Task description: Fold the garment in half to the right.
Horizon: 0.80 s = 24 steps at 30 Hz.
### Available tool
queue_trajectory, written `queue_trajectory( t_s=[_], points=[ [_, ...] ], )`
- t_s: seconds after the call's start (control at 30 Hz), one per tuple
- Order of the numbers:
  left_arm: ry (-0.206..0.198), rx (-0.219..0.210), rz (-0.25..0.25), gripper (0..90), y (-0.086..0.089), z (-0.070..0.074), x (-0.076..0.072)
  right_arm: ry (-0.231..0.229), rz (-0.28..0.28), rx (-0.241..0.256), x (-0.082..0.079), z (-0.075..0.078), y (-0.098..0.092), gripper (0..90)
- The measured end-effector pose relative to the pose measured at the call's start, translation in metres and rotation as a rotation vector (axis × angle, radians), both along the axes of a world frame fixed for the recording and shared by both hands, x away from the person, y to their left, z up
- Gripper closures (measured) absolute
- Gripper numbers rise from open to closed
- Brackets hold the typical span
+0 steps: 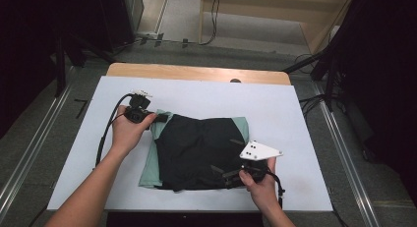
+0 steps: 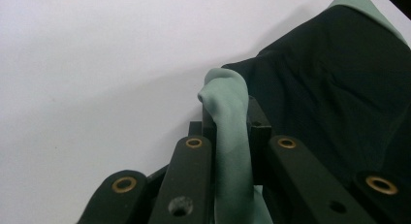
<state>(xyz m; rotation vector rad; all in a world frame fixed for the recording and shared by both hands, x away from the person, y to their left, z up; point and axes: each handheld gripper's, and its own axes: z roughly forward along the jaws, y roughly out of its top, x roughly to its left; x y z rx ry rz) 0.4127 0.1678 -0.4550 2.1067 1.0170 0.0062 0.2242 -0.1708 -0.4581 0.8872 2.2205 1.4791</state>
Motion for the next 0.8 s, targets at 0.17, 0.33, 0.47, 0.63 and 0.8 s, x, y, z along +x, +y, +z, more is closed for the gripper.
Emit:
queue_trajectory(
  t_s=[0.17,0.33,0.47,0.63,0.8],
  points=[
    [0.004,0.003,-0.001,83.9,0.001,-0.001,0.001,0.008,0.039,0.010,0.004,0.003,0.019,0.0],
    [0.011,0.019,0.006,83.8,-0.001,-0.002,0.002,0.013,0.085,0.006,0.006,0.002,0.041,0.0],
    [0.018,0.005,0.006,83.9,0.000,-0.002,0.002,0.034,0.128,-0.007,0.008,-0.001,0.061,0.0],
    [0.015,0.010,0.001,83.8,0.000,0.000,0.002,0.057,0.177,-0.030,0.009,-0.006,0.087,0.0],
    [0.013,0.011,-0.001,83.8,-0.002,0.001,0.003,0.077,0.237,-0.055,0.006,-0.012,0.118,0.0]
  ],
)
